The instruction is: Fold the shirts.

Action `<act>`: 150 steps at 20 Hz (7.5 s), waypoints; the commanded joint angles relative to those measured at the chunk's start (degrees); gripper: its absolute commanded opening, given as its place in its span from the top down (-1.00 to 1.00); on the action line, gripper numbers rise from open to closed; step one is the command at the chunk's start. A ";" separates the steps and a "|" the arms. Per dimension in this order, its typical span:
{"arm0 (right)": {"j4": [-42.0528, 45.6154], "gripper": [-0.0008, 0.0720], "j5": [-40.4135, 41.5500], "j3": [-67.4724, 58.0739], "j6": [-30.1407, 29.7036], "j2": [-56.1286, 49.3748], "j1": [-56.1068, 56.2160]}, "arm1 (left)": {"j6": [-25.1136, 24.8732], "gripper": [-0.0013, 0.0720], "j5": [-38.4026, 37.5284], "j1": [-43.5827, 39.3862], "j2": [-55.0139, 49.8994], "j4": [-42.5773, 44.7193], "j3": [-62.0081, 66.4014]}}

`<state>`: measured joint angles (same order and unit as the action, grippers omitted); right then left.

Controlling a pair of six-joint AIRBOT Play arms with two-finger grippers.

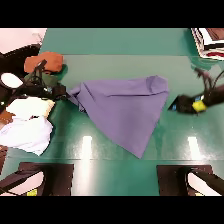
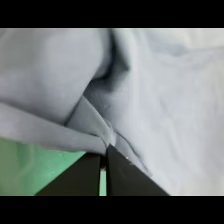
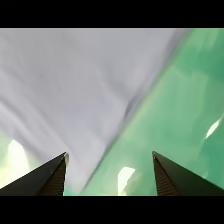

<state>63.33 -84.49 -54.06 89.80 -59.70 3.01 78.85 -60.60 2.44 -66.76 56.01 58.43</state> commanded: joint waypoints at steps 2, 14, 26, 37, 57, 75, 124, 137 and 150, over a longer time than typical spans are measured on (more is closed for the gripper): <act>-8.09 -0.44 2.62 22.56 4.98 8.59 2.03 | -1.97 0.90 -4.98 0.57 -0.02 2.69 3.82; -11.32 -0.42 24.63 28.44 16.68 -2.25 31.98 | -1.97 0.90 -4.94 0.57 -0.02 2.75 3.82; 1.88 0.94 19.65 8.74 14.23 0.81 28.79 | -1.73 0.90 -3.89 0.59 9.16 3.61 11.93; 5.64 0.95 0.24 -47.84 2.51 18.29 -11.06 | 1.99 0.91 -4.39 0.57 20.00 3.82 60.57; 7.82 0.95 -3.34 -36.33 -0.92 -19.45 -8.66 | 5.27 0.90 -3.98 0.59 -3.43 5.14 19.47; 14.19 0.95 7.23 -39.10 -6.29 -33.90 -3.96 | -10.12 0.90 -0.66 0.57 -18.78 6.86 15.19; 5.03 -0.50 5.92 21.35 -8.85 -3.80 -28.59 | 6.19 0.91 -2.89 -10.75 16.24 -2.03 -28.55; 14.25 0.95 -5.44 17.29 -7.45 12.90 -20.83 | 11.72 0.91 -24.90 -10.73 30.99 7.63 -25.79; 15.69 0.95 5.16 -13.90 -4.46 -13.57 -6.03 | 9.25 0.90 4.39 -10.71 1.73 19.91 0.26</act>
<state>78.87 -83.11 -60.40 84.77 -63.53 -7.03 88.53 -65.06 -8.34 -54.96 72.07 52.64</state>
